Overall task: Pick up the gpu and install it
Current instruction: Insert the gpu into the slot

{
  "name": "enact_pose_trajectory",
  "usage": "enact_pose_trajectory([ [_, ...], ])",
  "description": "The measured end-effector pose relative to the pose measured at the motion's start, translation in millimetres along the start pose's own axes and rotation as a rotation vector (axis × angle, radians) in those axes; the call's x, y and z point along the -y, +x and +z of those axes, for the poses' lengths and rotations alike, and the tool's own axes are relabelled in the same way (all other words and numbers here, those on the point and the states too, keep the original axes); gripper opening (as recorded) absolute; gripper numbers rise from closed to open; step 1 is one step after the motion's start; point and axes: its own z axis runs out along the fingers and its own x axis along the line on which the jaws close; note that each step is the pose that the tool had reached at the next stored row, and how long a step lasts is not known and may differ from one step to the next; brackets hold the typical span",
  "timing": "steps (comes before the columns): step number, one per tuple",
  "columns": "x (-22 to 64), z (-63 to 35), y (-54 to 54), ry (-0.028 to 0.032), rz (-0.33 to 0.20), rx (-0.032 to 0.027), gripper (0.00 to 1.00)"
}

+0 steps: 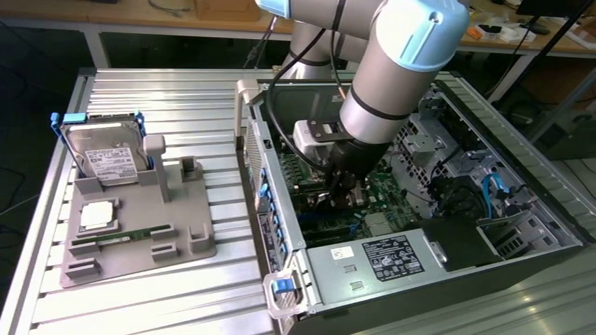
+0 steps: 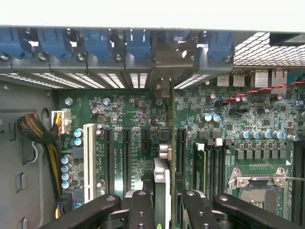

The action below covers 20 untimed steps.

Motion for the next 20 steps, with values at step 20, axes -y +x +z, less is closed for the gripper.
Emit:
enact_pose_trajectory([
  [20, -0.4, 1.2, 1.0, 0.0002, 0.004, 0.0041, 0.27],
])
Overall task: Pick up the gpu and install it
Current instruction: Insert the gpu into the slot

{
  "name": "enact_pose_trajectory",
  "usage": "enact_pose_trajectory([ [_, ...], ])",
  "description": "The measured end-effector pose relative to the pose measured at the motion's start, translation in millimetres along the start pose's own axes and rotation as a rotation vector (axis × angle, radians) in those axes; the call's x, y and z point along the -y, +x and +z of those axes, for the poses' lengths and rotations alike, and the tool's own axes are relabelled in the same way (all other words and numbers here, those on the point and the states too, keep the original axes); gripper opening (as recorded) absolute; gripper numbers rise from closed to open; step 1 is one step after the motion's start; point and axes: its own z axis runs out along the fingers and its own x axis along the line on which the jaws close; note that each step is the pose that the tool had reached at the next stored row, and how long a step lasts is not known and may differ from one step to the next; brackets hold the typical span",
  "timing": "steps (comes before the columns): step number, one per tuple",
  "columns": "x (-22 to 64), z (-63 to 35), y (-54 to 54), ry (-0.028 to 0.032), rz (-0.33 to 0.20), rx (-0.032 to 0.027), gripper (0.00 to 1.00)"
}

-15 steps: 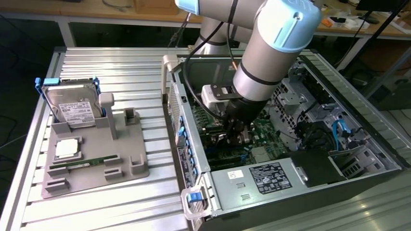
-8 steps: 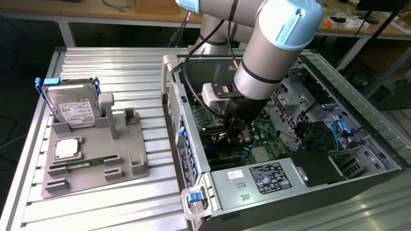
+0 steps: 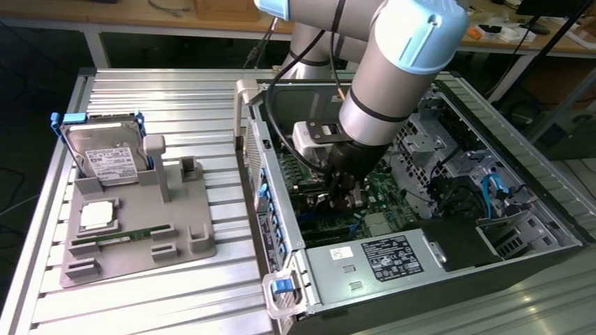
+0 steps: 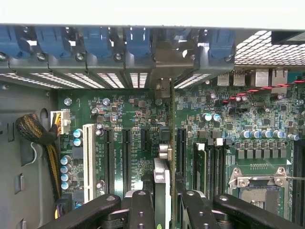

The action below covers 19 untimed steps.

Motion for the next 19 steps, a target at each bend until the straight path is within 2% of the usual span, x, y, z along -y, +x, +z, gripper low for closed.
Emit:
enact_pose_trajectory([
  [19, -0.2, 7.0, 0.4, -0.0002, 0.000, -0.0005, 0.27],
])
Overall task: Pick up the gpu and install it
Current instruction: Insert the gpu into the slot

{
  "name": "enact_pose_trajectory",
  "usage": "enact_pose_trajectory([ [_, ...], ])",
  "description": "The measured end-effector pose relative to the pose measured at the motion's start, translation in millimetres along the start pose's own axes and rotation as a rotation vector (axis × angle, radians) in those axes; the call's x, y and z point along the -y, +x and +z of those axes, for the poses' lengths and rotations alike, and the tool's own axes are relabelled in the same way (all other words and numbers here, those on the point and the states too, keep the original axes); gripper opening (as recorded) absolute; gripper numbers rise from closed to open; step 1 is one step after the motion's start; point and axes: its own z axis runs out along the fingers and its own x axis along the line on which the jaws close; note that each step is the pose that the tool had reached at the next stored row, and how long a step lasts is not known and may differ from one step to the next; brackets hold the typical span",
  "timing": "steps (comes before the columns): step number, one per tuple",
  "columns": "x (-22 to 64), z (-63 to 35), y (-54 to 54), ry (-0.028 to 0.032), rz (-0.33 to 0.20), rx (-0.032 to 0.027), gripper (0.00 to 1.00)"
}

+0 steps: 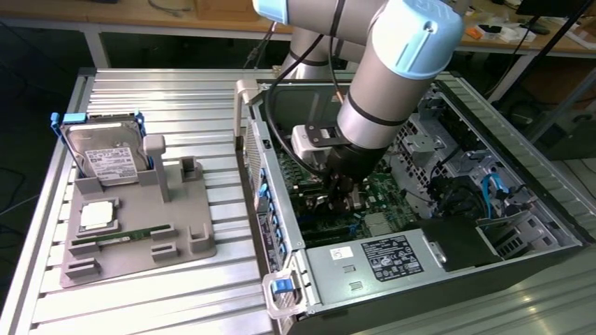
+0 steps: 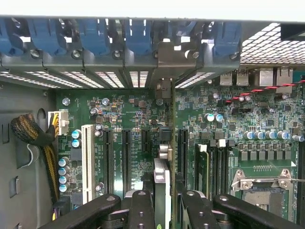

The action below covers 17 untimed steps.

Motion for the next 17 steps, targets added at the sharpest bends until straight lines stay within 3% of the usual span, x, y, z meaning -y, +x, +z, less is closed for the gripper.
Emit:
enact_pose_trajectory([
  [17, -0.7, 5.2, 0.2, 0.0003, 0.000, 0.0003, 0.27],
])
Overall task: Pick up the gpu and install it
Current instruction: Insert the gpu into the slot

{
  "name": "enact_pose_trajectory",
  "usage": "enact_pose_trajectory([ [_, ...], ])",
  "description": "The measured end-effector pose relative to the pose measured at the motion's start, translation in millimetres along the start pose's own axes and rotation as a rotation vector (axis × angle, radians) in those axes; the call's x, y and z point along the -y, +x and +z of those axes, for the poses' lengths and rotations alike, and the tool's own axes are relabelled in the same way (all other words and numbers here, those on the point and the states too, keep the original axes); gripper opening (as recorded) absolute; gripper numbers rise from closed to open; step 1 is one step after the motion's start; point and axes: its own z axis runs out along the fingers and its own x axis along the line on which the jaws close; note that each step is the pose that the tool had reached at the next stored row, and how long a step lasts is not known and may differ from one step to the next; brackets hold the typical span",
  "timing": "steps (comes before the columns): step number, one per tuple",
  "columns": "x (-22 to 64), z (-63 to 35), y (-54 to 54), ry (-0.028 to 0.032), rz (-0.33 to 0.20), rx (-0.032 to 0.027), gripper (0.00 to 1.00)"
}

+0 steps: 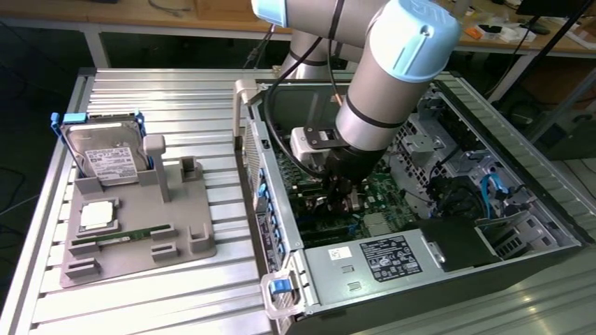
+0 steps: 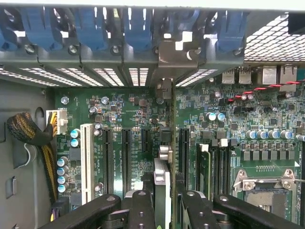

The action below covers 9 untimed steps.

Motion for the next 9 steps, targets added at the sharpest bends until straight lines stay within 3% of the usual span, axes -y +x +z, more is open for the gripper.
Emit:
enact_pose_trajectory([
  [9, 0.0, 0.7, -0.2, 0.0005, 0.000, 0.0020, 0.27],
])
